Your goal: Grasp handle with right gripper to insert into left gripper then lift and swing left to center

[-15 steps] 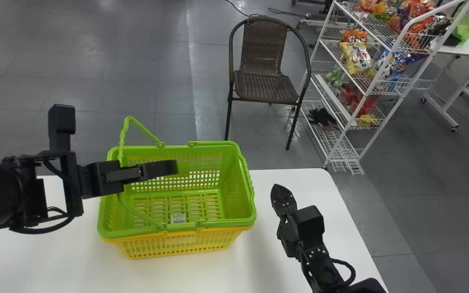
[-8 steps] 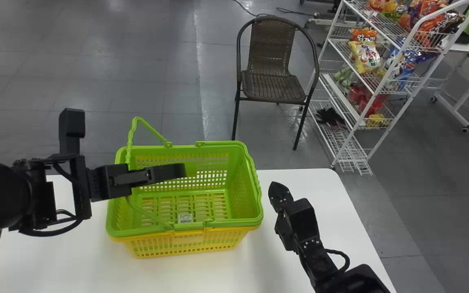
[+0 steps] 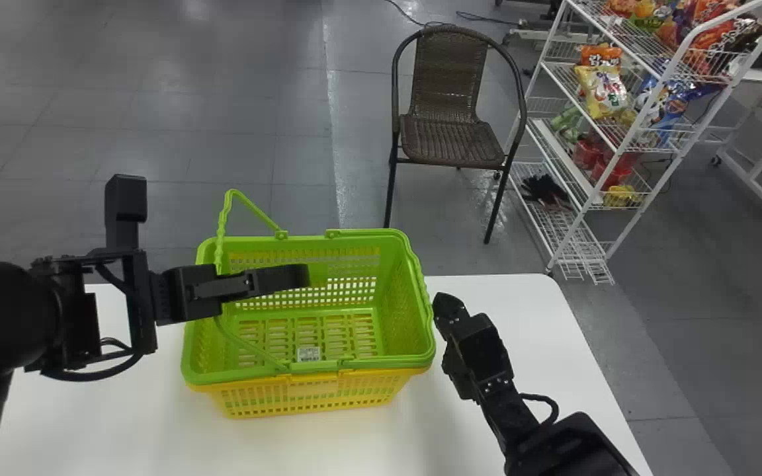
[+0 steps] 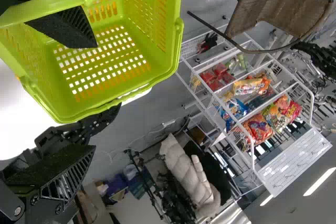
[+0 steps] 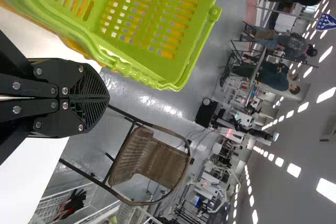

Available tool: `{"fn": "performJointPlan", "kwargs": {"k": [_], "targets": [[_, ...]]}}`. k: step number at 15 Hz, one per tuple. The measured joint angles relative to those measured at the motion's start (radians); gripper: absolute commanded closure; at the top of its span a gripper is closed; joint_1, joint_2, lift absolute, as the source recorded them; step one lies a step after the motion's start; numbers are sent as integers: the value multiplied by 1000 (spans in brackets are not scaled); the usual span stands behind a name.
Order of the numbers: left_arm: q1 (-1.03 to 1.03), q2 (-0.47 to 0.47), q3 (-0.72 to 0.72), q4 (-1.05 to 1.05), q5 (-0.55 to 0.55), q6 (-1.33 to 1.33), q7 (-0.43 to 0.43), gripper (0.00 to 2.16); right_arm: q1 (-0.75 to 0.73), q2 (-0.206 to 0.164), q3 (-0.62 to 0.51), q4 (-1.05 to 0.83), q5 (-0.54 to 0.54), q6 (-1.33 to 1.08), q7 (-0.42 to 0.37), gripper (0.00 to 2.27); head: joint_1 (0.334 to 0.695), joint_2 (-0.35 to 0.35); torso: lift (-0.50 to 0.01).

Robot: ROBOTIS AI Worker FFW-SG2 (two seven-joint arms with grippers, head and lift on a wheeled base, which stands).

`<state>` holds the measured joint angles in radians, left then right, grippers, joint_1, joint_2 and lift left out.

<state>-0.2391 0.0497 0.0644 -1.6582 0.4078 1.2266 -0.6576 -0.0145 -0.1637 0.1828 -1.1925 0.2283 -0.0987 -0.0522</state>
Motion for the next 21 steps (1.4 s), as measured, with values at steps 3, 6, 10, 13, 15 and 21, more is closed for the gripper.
{"fn": "performJointPlan", "kwargs": {"k": [3, 6, 10, 13, 15, 21], "targets": [[0, -2, -1, 0, -1, 0, 1, 134, -7, 1, 6, 2, -2, 5, 0, 2243, 695, -157, 0], [1, -3, -2, 0, -2, 1, 1, 134, -10, 1, 8, 1, -13, 2, -1, 2243, 695, -156, 0], [2, -5, -4, -2, -1, 17, 1, 134, 1, 1, 1, -27, -48, -3, 0, 2243, 695, -160, 0], [4, -6, -6, -7, -1, 18, 0, 134, 33, 0, -4, -100, -74, 15, 4, 2243, 695, -159, 0], [4, -10, -11, -12, -1, 19, 1, 134, 55, -1, -6, -155, -87, 32, 8, 2243, 695, -160, 0], [-48, -19, -48, 18, -14, 12, 9, 134, 84, -2, 4, -236, -95, 68, 11, 2240, 695, -163, 0]]}}
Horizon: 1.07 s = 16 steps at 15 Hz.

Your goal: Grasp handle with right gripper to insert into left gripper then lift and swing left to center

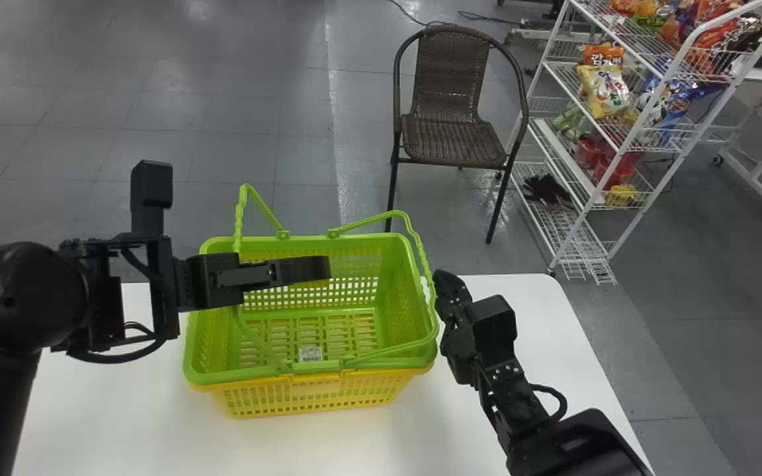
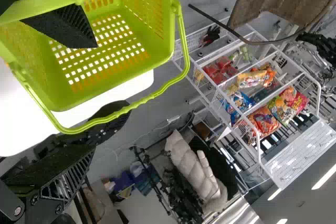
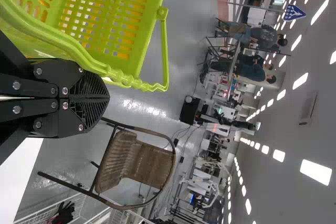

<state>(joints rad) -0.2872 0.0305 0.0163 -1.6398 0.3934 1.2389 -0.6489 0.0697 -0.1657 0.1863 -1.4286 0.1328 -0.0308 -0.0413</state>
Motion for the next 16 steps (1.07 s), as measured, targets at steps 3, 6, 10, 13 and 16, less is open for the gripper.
{"fn": "performJointPlan", "kwargs": {"k": [3, 6, 10, 13, 16], "targets": [[-27, -3, -24, 38, -10, -23, 2, 134, 5, 0, 14, -14, 1, 3, 0, 2243, 695, -162, 0], [-64, -3, -28, 105, -14, -68, -11, 134, 8, 1, 27, -28, 5, 10, 0, 2240, 695, -153, 0], [-84, 0, -26, 160, -15, -150, -15, 134, 10, 1, 40, -35, 12, 12, 0, 2243, 695, -138, 0], [-93, 2, -27, 170, -16, -162, -18, 134, 10, 1, 56, -42, 15, 14, 0, 2243, 695, -125, 0], [-99, 1, -32, 170, -16, -159, -18, 134, 10, 2, 68, -60, 17, 25, -1, 2243, 695, -119, 0]]}}
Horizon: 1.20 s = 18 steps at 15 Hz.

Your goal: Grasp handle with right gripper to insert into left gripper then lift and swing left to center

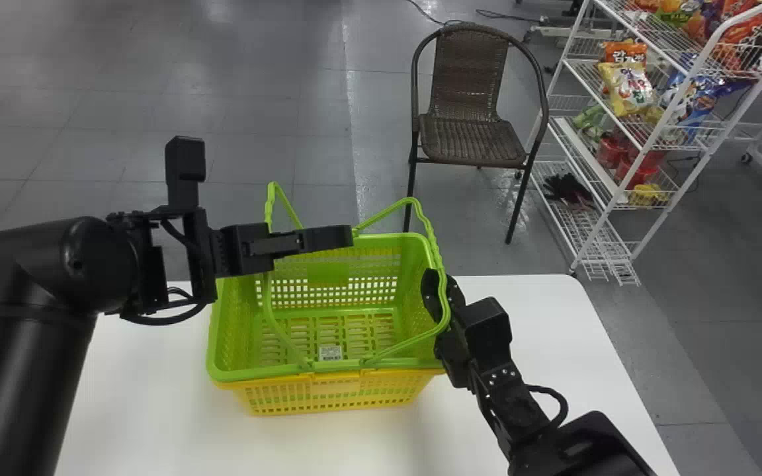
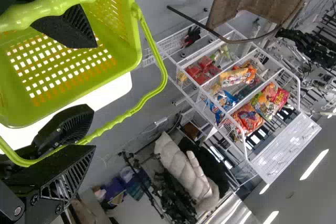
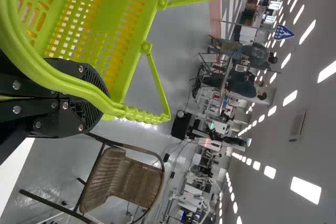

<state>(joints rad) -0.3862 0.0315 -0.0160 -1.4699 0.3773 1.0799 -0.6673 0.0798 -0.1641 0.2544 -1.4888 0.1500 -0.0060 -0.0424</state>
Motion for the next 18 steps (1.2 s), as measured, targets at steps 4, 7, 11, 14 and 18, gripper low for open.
{"fn": "performJointPlan", "kwargs": {"k": [4, 7, 11, 14, 18], "targets": [[-1, -4, -28, -7, 1, 16, 0, 134, -2, 1, 19, -15, 4, 13, -1, 2243, 695, -121, 0], [-1, -11, -43, -7, 1, 18, 0, 134, -9, 3, 39, -19, 11, 23, -2, 2240, 695, -122, 0], [-3, -14, -47, -9, 3, 22, 0, 134, -22, 7, 71, -25, 25, 41, -3, 2243, 695, -110, 0], [-8, -21, -52, -10, 5, 24, 3, 134, -31, 11, 93, -25, 35, 49, -4, 2240, 695, -99, 0], [-23, -31, -67, -4, 2, 22, 9, 134, -39, 17, 113, -25, 46, 59, -7, 2243, 695, -97, 0]]}}
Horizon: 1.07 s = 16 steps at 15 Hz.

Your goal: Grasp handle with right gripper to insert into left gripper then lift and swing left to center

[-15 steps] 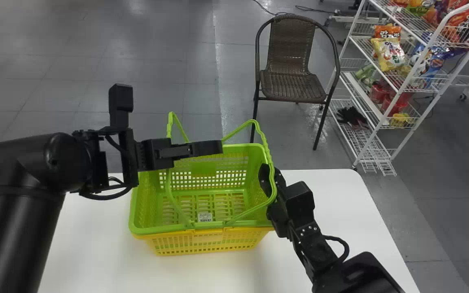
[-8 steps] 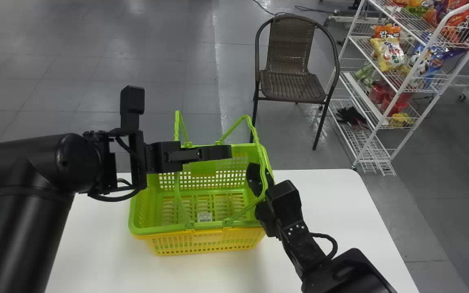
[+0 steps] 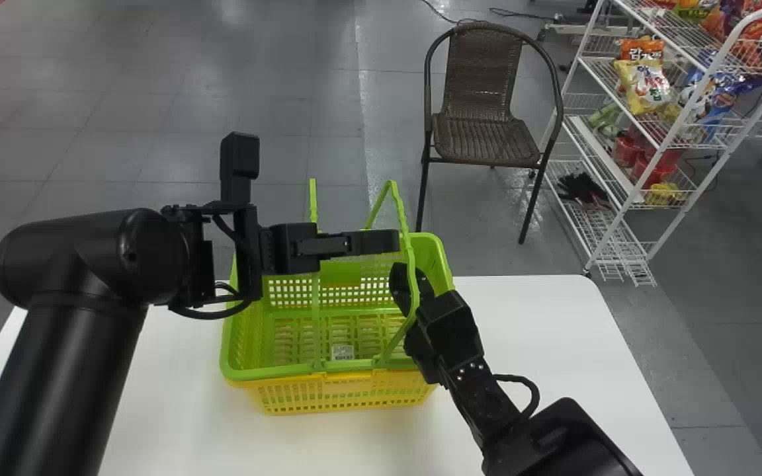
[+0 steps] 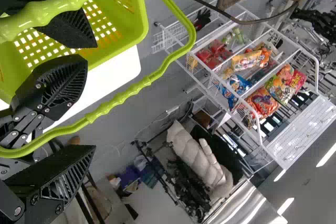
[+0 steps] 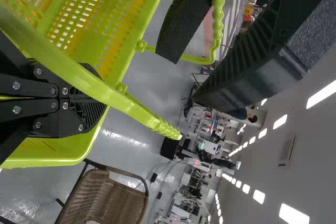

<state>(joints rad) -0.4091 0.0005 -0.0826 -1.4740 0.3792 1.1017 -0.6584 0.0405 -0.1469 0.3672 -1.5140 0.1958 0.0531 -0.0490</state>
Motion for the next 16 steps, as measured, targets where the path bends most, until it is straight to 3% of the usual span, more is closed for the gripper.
{"fn": "performJointPlan", "kwargs": {"k": [11, 16], "targets": [[-19, 0, -8, 20, 7, -4, 2, 134, -22, 9, 65, -6, 38, 43, -3, 2240, 695, -67, 0], [-17, 0, -7, 33, 9, -10, 0, 134, 43, 7, -65, -67, -1, 25, -3, 2240, 695, -127, 0]]}}
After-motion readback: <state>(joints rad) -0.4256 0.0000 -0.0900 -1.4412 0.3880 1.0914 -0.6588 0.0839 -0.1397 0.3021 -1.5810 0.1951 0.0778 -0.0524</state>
